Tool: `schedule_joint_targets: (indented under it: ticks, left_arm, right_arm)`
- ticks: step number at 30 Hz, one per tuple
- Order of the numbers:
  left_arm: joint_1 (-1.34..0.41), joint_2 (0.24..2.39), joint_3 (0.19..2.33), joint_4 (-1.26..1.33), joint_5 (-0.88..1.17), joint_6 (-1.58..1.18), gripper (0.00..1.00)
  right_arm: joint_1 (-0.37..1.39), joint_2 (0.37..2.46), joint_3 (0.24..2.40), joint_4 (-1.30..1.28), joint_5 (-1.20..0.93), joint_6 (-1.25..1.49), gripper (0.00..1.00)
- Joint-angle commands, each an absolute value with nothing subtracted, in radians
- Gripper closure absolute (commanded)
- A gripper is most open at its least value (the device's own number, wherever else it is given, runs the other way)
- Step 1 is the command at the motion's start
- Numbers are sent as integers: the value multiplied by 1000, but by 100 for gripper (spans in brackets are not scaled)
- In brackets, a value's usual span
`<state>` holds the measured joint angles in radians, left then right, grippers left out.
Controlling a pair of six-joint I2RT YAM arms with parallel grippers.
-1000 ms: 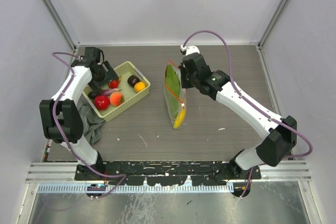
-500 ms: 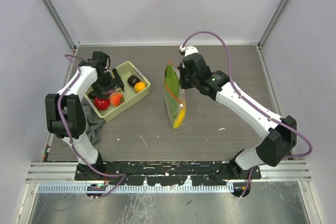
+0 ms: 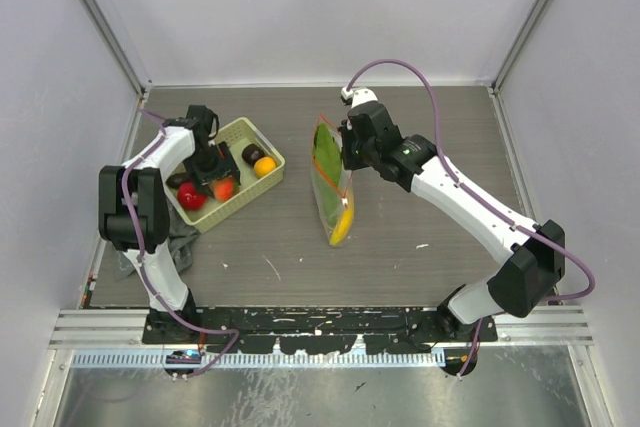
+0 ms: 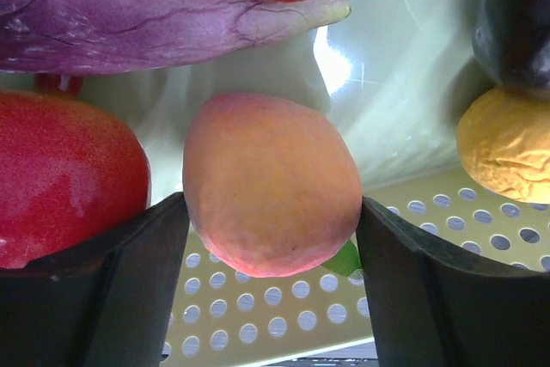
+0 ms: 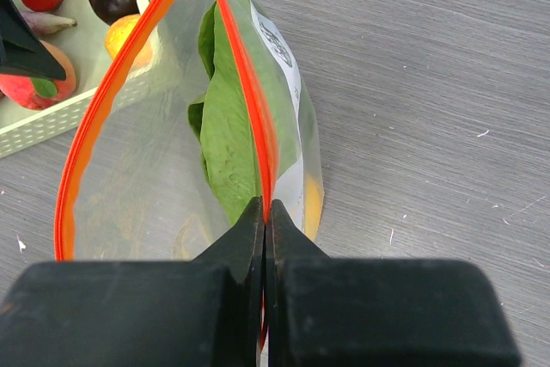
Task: Place the food in the zip-top bag and seal the zipper
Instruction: Pick up the fake fruit from the bin.
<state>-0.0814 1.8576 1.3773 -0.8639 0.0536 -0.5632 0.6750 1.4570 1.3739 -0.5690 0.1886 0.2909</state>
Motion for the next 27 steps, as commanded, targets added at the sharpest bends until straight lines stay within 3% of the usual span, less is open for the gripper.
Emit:
schedule_joint_targets:
  ticks: [1,5,16,27]
  left_arm:
    - [-93,1829,1367,-841,80,-570,35]
    - [-94,1760,1354,-834,87,-579,47]
    - [-116,1569,1300,-796,49,-570,51]
    - [-290,1326,1310,-709,51,-556,51]
  right_arm:
    - [678,1407,1374,-523,189,300,99]
    - [679,1399,1374,-527,195,306,99]
    - [678,1396,1386,-535,205,334,99]
    - [678,1399,1415,-567,209,347,99]
